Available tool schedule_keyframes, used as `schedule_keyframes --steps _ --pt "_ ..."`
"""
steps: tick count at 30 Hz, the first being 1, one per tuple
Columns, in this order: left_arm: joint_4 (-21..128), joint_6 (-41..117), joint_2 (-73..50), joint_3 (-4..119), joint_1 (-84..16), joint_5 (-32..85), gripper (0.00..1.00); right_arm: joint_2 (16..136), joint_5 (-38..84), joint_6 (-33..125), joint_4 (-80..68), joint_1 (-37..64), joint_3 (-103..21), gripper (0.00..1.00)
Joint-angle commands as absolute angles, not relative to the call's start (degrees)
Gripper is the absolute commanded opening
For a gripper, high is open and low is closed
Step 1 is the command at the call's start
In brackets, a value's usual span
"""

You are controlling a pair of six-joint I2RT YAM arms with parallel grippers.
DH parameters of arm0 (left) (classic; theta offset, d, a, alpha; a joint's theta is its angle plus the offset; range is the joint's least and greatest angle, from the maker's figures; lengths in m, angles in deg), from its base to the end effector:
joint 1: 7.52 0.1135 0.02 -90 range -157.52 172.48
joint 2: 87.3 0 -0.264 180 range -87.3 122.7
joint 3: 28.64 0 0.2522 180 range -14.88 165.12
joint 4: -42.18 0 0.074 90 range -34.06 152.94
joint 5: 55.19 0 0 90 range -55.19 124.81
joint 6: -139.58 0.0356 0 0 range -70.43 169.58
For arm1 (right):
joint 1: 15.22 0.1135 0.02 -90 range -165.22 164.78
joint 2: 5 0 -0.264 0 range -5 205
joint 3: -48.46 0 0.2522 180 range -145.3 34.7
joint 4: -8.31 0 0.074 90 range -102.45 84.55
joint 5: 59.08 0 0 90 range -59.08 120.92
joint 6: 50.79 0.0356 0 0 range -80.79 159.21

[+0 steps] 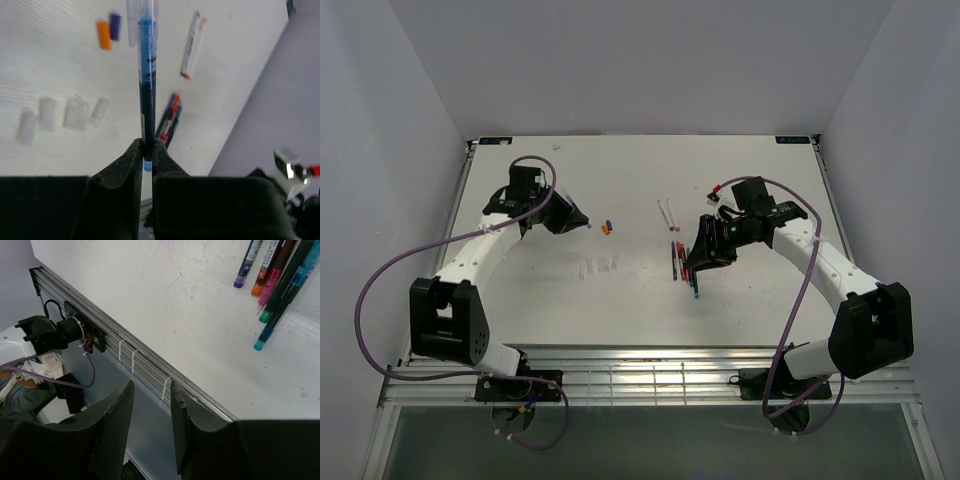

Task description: Open the pen caps

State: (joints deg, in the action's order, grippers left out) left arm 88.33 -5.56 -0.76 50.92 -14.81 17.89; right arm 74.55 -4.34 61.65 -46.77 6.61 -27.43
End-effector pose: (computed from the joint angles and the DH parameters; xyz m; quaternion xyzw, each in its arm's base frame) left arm 0.3153 -0.0508 0.2599 -0.3380 0.8766 -0.2815 0.1952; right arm 0.2498 0.1222 0.2689 -0.0767 0.9182 0.3669 0.1279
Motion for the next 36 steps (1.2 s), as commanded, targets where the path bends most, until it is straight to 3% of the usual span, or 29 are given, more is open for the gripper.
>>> schedule_keyframes --steps 1,6,11,23,36 --pt "76.36 -1.93 -7.83 44.64 -20.24 4.08 0.00 75.24 -8.44 63.90 -44.39 6.76 -30.51 0.42" --pt "62.92 -1.32 -11.88 35.60 -27.29 -10.32 0.04 75.42 -12.93 68.91 -37.38 6.76 -28.68 0.45" --pt "61.66 3.07 -13.38 31.71 -30.37 -17.30 0.04 75.50 -15.66 76.37 -29.98 7.54 -26.91 0.47" --pt "61.83 2.38 -18.56 30.30 -32.48 -19.68 0.08 79.55 -11.00 86.58 -19.52 18.17 -29.46 0.47" --pt "68.95 4.66 -23.75 28.98 -32.48 -18.36 0.09 79.46 -8.01 89.13 -18.11 21.69 -32.01 0.44"
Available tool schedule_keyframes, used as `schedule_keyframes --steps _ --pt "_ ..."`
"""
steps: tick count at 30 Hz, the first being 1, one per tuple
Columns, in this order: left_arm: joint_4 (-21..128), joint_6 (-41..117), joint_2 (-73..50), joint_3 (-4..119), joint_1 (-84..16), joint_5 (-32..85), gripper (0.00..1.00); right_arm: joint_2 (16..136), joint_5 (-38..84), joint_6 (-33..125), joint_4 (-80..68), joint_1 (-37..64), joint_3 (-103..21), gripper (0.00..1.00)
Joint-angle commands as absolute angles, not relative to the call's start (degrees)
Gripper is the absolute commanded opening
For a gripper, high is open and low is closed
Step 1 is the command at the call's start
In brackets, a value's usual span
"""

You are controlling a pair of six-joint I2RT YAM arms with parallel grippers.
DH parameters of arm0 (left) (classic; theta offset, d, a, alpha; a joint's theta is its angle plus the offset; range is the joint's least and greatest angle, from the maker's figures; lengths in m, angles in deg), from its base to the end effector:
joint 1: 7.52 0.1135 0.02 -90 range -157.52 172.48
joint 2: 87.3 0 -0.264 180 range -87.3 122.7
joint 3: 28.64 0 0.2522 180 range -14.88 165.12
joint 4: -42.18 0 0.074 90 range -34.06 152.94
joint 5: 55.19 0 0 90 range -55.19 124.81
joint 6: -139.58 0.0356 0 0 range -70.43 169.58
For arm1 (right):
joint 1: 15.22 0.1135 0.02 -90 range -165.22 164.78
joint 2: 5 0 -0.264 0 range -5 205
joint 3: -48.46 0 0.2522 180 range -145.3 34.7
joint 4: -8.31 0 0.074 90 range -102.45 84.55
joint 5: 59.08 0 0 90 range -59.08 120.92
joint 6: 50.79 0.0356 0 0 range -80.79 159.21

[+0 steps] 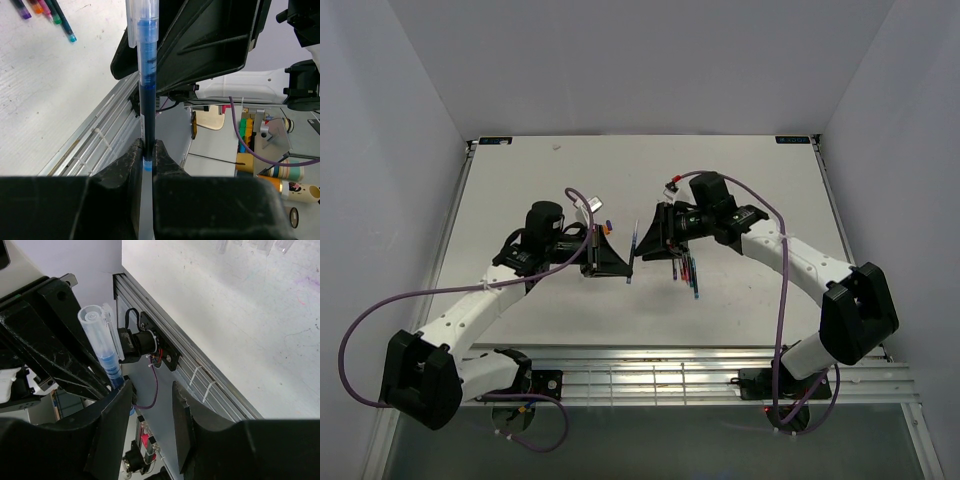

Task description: Open the pen caps

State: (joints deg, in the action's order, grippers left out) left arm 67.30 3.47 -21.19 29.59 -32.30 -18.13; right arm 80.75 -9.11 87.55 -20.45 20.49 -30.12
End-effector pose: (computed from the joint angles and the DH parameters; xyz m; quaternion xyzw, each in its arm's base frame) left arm 0.2087 -0.1276 0.2683 0.0634 0.8125 -0.5668 0.1208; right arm 0.2567 0.2128 0.2859 -0.0626 0.8490 0.5124 0.1132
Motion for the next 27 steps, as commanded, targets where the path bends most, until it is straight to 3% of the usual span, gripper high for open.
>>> schedule_keyframes --steps 1,13,21,27 --pt "69.39 4.84 -24.19 29.16 -32.57 -18.19 0.09 79.55 -7.93 89.39 -17.76 21.96 -32.10 0.44" --pt "74.13 6.59 -25.69 29.86 -32.48 -15.90 0.09 77.18 -4.59 90.36 -17.57 25.21 -31.39 0.41" --pt "78.01 7.30 -26.57 30.56 -32.48 -10.01 0.00 73.49 -3.80 90.45 -18.63 25.39 -28.58 0.42" --pt "77.48 7.04 -26.21 30.91 -32.48 -10.80 0.00 74.97 -4.59 90.27 -18.72 25.74 -29.90 0.42"
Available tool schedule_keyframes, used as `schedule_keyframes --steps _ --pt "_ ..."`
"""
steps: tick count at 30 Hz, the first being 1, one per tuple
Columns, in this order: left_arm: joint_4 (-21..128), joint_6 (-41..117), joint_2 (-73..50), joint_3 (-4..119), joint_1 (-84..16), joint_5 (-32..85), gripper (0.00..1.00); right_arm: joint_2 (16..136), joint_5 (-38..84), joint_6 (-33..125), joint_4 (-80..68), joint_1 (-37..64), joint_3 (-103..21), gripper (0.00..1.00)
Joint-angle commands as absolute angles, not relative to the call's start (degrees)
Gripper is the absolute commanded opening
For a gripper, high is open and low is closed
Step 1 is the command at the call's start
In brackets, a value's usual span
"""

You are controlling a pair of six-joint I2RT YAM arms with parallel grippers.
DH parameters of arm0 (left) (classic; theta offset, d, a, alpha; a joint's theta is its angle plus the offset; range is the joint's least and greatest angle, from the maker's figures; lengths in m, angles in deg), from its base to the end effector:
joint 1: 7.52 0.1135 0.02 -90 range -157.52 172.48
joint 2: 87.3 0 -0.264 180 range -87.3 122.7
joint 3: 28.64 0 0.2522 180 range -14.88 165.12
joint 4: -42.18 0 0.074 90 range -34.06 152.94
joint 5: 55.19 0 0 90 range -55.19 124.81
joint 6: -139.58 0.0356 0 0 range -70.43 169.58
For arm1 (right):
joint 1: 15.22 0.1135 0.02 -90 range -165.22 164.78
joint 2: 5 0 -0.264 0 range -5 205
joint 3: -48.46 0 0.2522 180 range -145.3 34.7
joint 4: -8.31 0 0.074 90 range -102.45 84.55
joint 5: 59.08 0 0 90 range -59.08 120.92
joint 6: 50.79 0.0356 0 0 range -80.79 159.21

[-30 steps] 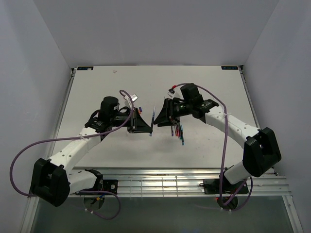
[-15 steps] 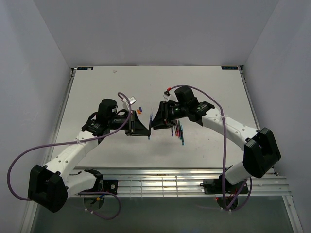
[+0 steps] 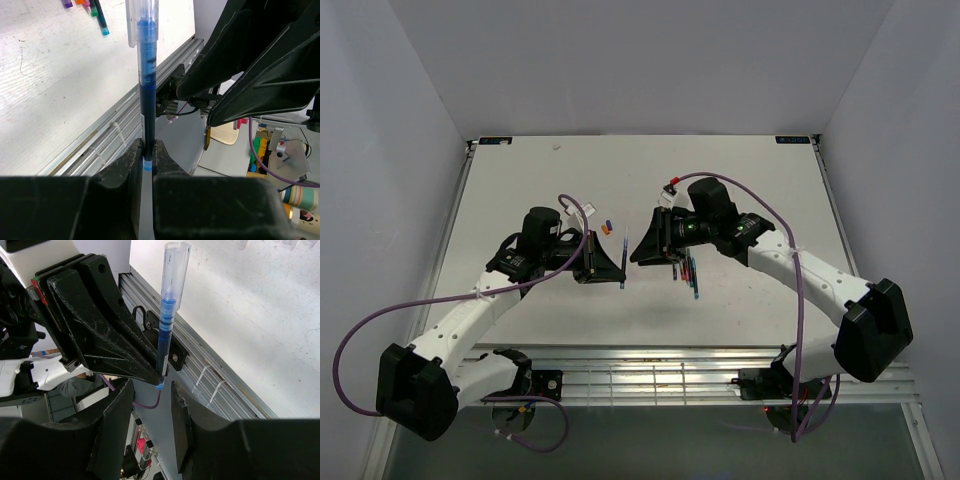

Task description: Open the pen caps

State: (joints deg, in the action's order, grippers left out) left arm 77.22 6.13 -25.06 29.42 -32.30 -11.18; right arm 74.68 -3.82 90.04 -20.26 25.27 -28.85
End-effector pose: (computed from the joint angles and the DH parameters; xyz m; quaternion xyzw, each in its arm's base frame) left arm 0.1936 -0.1176 0.2663 0.0304 0.8478 -0.5136 0.1288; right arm 0.2251 0.2188 0.3097 -0.0717 0.8403 0.5180 0.1430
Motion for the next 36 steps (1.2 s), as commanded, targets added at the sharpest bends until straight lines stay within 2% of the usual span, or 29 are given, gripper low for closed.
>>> schedule_keyframes --steps 1,28,31,32,33,34,36 --pt "77.22 6.86 -26.21 31.00 -32.48 -10.80 0.00 75.41 -4.67 90.19 -18.63 26.00 -30.42 0.42" --pt "72.03 -0.61 -29.91 26.52 -32.48 -11.95 0.00 82.97 -9.33 91.86 -10.90 29.34 -31.74 0.39" --pt "72.03 -0.70 -29.91 26.26 -32.48 -11.86 0.00 84.03 -9.77 91.86 -10.20 30.04 -31.83 0.27" --pt "72.20 -0.61 -29.91 26.17 -32.48 -11.86 0.00 84.12 -9.69 91.77 -10.11 30.22 -31.75 0.13" --pt "72.38 -0.52 -29.82 26.17 -32.40 -11.94 0.00 84.03 -9.51 91.68 -10.19 30.22 -31.66 0.08" --pt "72.55 0.00 -29.82 26.17 -32.48 -12.12 0.00 84.03 -9.33 91.51 -10.28 30.31 -31.48 0.08" --pt "73.34 0.79 -29.47 26.43 -32.48 -12.47 0.12 83.42 -8.72 90.63 -11.24 30.31 -31.13 0.08"
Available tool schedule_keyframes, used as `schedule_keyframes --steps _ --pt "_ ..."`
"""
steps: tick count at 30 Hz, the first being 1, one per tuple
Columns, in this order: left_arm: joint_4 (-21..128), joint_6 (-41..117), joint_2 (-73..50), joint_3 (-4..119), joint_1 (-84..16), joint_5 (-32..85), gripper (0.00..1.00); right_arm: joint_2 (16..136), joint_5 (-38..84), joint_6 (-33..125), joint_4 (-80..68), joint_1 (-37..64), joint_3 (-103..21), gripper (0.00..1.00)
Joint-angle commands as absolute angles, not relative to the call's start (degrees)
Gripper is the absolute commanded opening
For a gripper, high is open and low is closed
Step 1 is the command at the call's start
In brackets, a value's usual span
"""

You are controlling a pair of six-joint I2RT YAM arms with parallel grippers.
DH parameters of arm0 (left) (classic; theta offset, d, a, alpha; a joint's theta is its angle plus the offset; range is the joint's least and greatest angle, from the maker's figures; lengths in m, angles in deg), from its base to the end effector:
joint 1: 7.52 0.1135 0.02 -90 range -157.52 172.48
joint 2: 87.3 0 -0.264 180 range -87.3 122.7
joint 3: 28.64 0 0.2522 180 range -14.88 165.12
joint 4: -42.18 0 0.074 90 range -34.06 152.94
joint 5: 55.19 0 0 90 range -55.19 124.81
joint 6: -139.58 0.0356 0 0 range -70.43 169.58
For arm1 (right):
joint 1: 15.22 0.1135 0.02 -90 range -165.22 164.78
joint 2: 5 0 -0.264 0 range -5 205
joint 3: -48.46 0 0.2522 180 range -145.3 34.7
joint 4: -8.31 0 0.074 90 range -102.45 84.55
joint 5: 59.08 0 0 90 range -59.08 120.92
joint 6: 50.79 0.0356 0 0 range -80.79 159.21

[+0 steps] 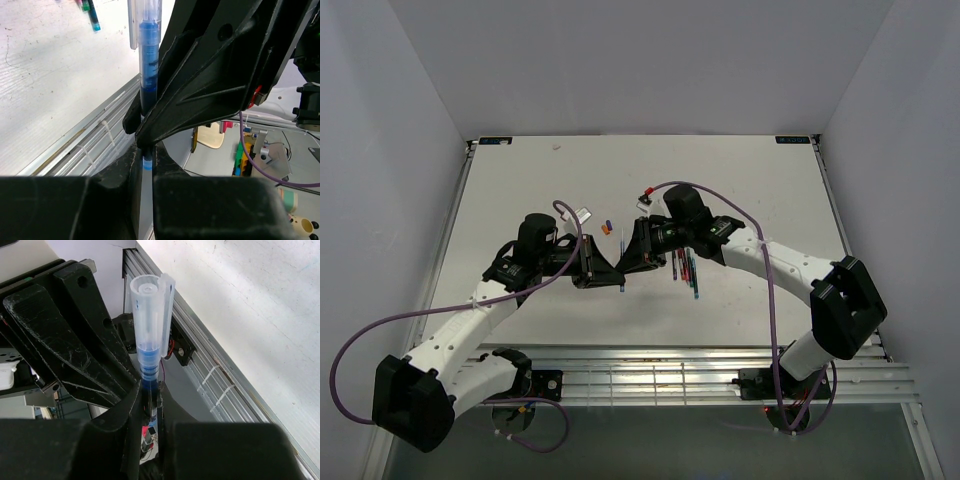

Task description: Open the pen caps

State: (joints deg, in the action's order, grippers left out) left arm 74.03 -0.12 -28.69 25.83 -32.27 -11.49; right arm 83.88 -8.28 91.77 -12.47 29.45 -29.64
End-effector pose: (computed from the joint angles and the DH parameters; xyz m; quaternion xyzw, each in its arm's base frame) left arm 0.1834 -0.1129 0.2627 -0.0027 0.8384 -0.5315 0.1205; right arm 0.2325 0.2615 0.2771 -0.1068 0.8315 0.5386 0.0844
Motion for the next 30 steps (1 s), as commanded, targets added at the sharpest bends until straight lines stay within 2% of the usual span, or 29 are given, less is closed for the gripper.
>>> schedule_keyframes --steps 1,2,3,6,13,30 --pt "73.69 1.67 -29.47 26.52 -32.48 -12.38 0.20 83.33 -8.54 90.10 -11.77 30.22 -31.13 0.08" --pt "74.13 2.11 -29.47 26.70 -32.48 -12.47 0.28 83.24 -8.45 88.79 -12.38 30.31 -31.22 0.08" --pt "74.49 2.55 -29.47 27.04 -32.48 -12.21 0.39 83.07 -7.93 88.00 -14.31 30.22 -31.39 0.08" --pt "76.33 3.87 -29.29 28.36 -32.48 -10.72 0.53 82.36 -6.26 84.13 -17.48 30.22 -31.57 0.08" --pt "79.94 2.21 -28.77 32.75 -32.22 -2.89 0.55 79.11 -5.46 78.23 -24.08 30.31 -29.64 0.08" --pt "73.87 -1.40 -22.61 34.61 -32.22 -5.53 0.50 79.72 -9.24 80.25 -21.18 32.42 -29.99 0.08"
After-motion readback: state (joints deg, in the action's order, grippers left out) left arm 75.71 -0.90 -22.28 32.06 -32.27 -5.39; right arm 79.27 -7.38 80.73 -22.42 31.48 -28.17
